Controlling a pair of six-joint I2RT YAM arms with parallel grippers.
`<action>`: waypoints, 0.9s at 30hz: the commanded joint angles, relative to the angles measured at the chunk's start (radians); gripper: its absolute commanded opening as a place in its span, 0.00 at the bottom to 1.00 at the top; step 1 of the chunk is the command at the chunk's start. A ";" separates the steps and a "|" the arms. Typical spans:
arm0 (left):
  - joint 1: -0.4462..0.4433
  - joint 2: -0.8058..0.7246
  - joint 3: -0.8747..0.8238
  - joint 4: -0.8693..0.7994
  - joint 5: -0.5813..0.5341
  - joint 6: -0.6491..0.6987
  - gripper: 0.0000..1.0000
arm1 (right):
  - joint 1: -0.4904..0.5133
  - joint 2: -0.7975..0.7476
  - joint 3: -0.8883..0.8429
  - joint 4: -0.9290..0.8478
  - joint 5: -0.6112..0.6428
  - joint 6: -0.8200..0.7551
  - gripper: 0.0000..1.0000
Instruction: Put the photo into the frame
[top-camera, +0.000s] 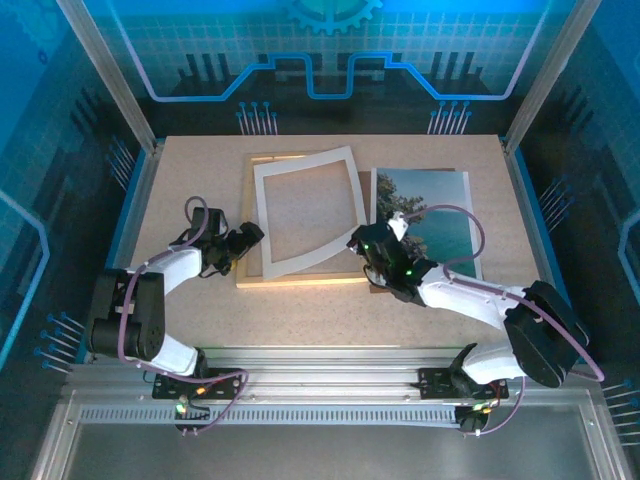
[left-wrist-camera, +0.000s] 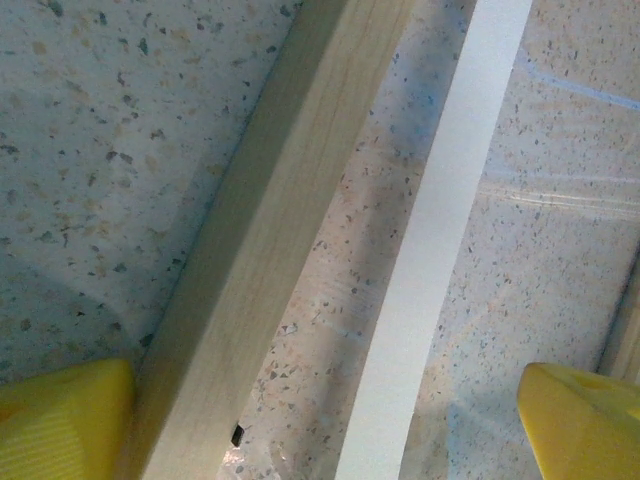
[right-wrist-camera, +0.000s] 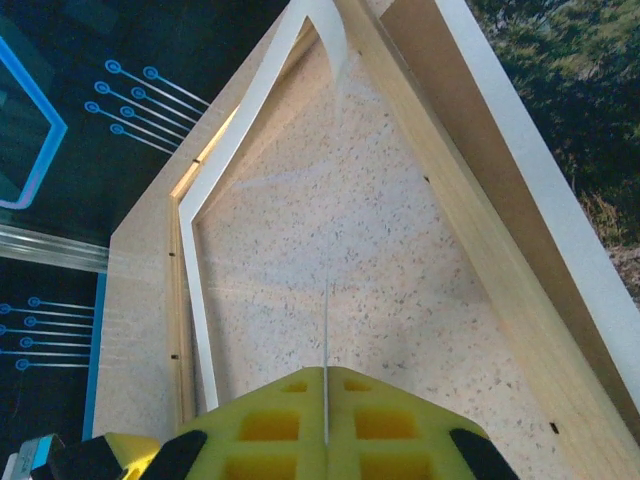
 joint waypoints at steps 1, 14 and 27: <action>-0.013 0.003 0.032 -0.019 0.020 0.010 0.99 | 0.028 0.002 0.044 -0.011 0.035 0.019 0.04; -0.013 0.000 0.027 -0.015 0.024 0.008 0.99 | 0.121 0.040 0.115 -0.096 0.170 0.060 0.06; -0.012 -0.008 0.012 -0.007 0.027 0.001 0.99 | 0.121 0.097 0.115 -0.022 0.215 0.054 0.09</action>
